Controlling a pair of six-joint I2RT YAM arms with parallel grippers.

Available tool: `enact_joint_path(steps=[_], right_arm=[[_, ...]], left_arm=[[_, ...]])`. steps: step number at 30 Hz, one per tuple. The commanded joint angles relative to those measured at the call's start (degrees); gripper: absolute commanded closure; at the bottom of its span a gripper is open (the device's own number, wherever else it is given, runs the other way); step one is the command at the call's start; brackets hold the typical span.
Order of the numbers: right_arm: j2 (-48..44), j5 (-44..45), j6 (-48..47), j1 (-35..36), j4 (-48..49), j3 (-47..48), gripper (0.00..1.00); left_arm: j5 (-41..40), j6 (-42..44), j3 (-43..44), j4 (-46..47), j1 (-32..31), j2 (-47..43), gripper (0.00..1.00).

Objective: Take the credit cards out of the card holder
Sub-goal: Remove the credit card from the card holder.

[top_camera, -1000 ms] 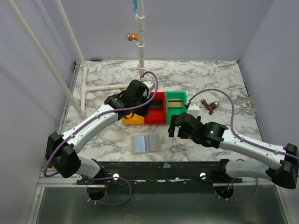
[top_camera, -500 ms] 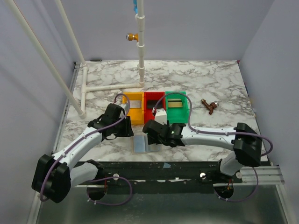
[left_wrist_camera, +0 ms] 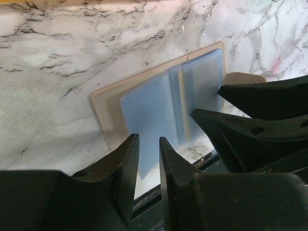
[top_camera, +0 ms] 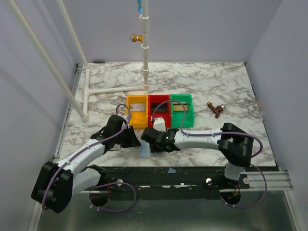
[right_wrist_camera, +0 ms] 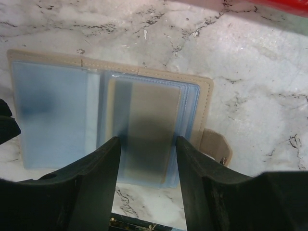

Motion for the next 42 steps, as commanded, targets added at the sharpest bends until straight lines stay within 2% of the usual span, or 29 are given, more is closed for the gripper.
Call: enact_joint_path(steps=[1, 12, 27, 36, 42], right_arm=[[1.4, -0.8, 0.0, 0.4, 0.9, 1.9, 0.49], [3.8, 4.6, 0.1, 3.2, -5.5, 7.6, 0.5], [3.9, -0.7, 0.7, 3.2, 0.1, 5.1, 0.47], [2.2, -5.4, 0.6, 3.2, 7.4, 2.9, 0.37], [0.9, -4.1, 0.6, 3.2, 7.5, 3.0, 0.36]], left_arm=[[3.5, -2.2, -1.0, 4.9, 0.4, 0.1, 0.77], [3.9, -2.3, -2.6, 6.9, 0.4, 2.2, 0.83], [1.1, -1.7, -3.7, 4.5, 0.4, 0.4, 0.85], [0.0, -1.4, -3.2, 2.7, 0.4, -1.2, 0.85], [-0.7, -1.4, -3.0, 1.4, 0.6, -2.4, 0.85]])
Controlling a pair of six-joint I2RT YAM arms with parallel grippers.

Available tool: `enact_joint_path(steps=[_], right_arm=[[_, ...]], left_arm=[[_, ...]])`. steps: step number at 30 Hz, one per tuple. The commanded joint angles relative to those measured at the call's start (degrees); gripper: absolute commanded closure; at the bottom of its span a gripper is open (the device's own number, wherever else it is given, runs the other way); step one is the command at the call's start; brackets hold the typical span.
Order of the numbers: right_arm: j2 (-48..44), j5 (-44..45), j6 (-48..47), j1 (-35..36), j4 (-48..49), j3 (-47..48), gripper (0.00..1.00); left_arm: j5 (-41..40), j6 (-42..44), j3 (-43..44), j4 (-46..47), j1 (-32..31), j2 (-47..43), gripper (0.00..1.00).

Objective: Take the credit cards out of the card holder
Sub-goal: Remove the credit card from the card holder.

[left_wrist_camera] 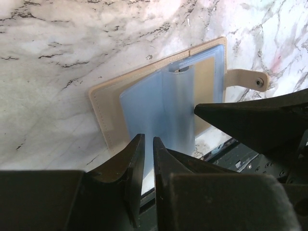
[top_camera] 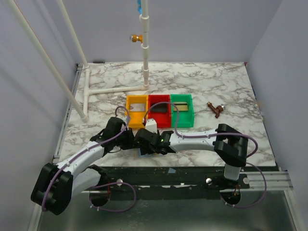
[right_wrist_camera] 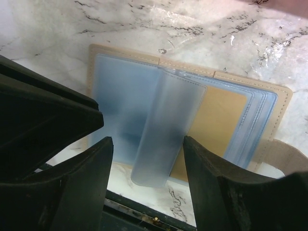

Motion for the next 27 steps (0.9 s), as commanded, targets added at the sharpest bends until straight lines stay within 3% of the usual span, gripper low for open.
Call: enact_joint_path(steps=[1, 13, 27], right_arm=[[-2.7, -0.2, 0.5, 0.3, 1.8, -0.8, 0.36], [-4.2, -2.2, 1.2, 0.2, 8.8, -4.8, 0.32], [-8.8, -7.5, 2.5, -1.9, 24.0, -13.2, 0.3]], left_arm=[[-1.9, 0.7, 0.2, -1.5, 0.6, -1.7, 0.85], [-6.1, 0.0, 1.4, -6.6, 2.2, -5.2, 0.86], [-6.6, -0.1, 2.4, -9.2, 3.4, -8.1, 0.86]])
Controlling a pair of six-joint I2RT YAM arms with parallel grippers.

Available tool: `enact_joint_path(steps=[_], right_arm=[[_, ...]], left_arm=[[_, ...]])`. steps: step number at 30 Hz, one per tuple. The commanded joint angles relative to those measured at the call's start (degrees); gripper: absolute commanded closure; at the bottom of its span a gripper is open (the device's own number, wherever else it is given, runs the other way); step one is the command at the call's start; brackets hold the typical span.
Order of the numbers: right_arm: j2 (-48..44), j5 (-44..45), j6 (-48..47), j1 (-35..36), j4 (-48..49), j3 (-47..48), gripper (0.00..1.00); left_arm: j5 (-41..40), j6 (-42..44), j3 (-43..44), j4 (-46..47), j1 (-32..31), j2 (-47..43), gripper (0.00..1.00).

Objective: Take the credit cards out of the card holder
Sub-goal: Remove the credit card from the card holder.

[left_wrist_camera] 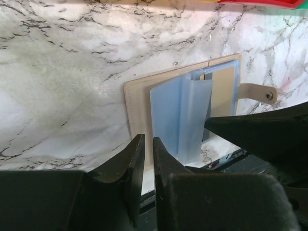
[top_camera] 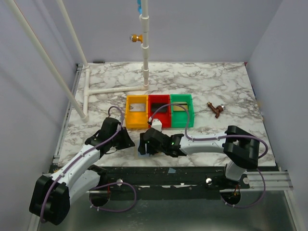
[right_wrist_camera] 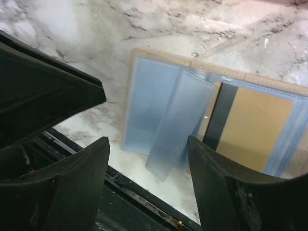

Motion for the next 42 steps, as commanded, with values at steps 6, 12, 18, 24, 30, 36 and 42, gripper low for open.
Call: enact_joint_path(steps=[6, 12, 18, 24, 30, 36, 42], right_arm=[[-0.8, -5.9, 2.2, -2.5, 10.8, -3.6, 0.3], [-1.1, -7.7, 2.8, -3.4, 14.7, -5.2, 0.29], [-0.1, -14.1, 5.7, -6.1, 22.4, -8.7, 0.3], [-0.5, -14.3, 5.7, -6.5, 23.3, -9.2, 0.29], [-5.2, -8.5, 4.3, -6.5, 15.7, -8.6, 0.29], [-9.9, 0.7, 4.0, -6.4, 0.0, -7.3, 0.29], [-10.7, 5.4, 3.5, -6.4, -10.8, -5.7, 0.42]], left_arm=[[-1.2, 0.0, 2.1, -1.9, 0.5, -1.5, 0.86], [-1.0, -0.4, 2.1, -2.6, 0.5, -2.7, 0.86], [0.0, -0.9, 2.0, -2.6, 0.6, -3.0, 0.86], [1.5, -0.7, 2.4, -2.3, 0.8, -2.6, 0.86], [5.2, -1.3, 3.1, 0.7, 0.7, -0.5, 0.82], [7.1, -2.7, 4.7, 4.0, -2.1, 1.9, 0.72], [7.0, -6.5, 6.1, 9.0, -7.6, 7.1, 0.72]])
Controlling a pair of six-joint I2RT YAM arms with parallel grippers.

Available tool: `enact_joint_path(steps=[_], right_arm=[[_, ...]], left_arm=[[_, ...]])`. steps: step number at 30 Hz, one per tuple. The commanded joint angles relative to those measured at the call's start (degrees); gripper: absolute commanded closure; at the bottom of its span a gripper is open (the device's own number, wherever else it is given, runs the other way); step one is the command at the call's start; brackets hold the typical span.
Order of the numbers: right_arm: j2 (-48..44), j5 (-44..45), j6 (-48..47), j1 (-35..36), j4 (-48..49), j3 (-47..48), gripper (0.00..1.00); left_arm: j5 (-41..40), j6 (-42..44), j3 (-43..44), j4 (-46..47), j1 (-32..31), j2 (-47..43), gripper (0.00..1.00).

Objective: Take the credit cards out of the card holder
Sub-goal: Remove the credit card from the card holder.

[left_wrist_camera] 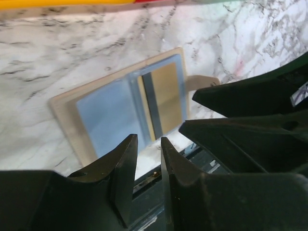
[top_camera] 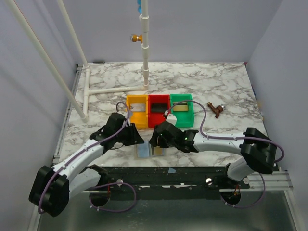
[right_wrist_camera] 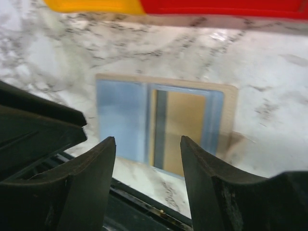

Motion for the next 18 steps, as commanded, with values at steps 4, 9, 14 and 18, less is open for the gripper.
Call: enact_joint_path(steps=[4, 9, 14, 18], right_arm=[[0.5, 7.1, -2.1, 0.2, -13.0, 1.4, 0.54], [2.4, 6.5, -3.3, 0.1, -13.2, 2.2, 0.53], [3.9, 6.6, -4.3, 0.2, -13.3, 3.3, 0.51], [4.8, 6.3, -4.7, 0.2, -12.8, 3.2, 0.51]], left_arm=[[0.4, -5.1, 3.4, 7.3, -6.7, 6.9, 0.72], [-0.2, -5.8, 2.6, 10.0, -6.8, 10.3, 0.73], [0.5, -6.0, 1.1, 12.7, -6.6, 13.0, 0.73], [0.9, -6.2, -0.1, 14.3, -6.6, 14.5, 0.73]])
